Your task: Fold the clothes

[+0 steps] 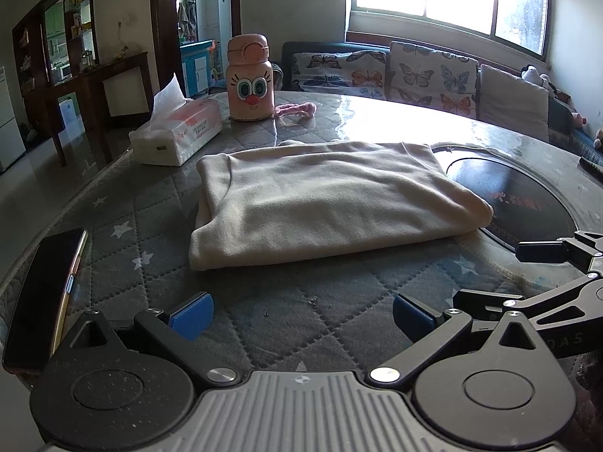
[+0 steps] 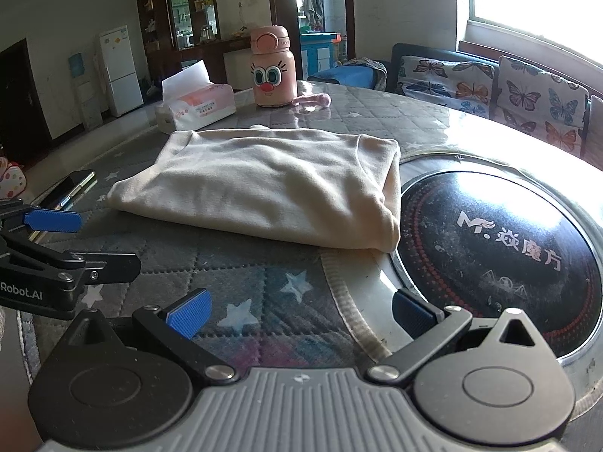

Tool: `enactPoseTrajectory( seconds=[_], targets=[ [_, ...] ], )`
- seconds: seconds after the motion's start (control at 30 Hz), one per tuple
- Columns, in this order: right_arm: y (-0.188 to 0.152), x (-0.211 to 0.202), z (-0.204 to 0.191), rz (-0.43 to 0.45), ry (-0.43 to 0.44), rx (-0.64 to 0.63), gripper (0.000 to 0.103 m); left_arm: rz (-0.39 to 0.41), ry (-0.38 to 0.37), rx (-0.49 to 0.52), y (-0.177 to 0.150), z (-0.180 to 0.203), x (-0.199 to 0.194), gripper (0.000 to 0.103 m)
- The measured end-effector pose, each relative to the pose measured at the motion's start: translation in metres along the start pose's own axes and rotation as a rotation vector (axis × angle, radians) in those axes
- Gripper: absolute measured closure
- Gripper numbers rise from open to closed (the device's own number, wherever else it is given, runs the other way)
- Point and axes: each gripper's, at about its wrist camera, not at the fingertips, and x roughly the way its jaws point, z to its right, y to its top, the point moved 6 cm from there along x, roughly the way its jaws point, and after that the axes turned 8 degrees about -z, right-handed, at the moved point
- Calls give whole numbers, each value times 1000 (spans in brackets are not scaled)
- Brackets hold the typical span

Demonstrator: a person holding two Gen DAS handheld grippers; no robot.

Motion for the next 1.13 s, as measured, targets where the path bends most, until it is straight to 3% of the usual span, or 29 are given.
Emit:
enactPoseTrajectory(
  seconds=[1.13],
  targets=[
    [-1, 3, -6, -6, 12, -4, 0, 7, -8, -19, 2, -2, 1, 0]
  ],
)
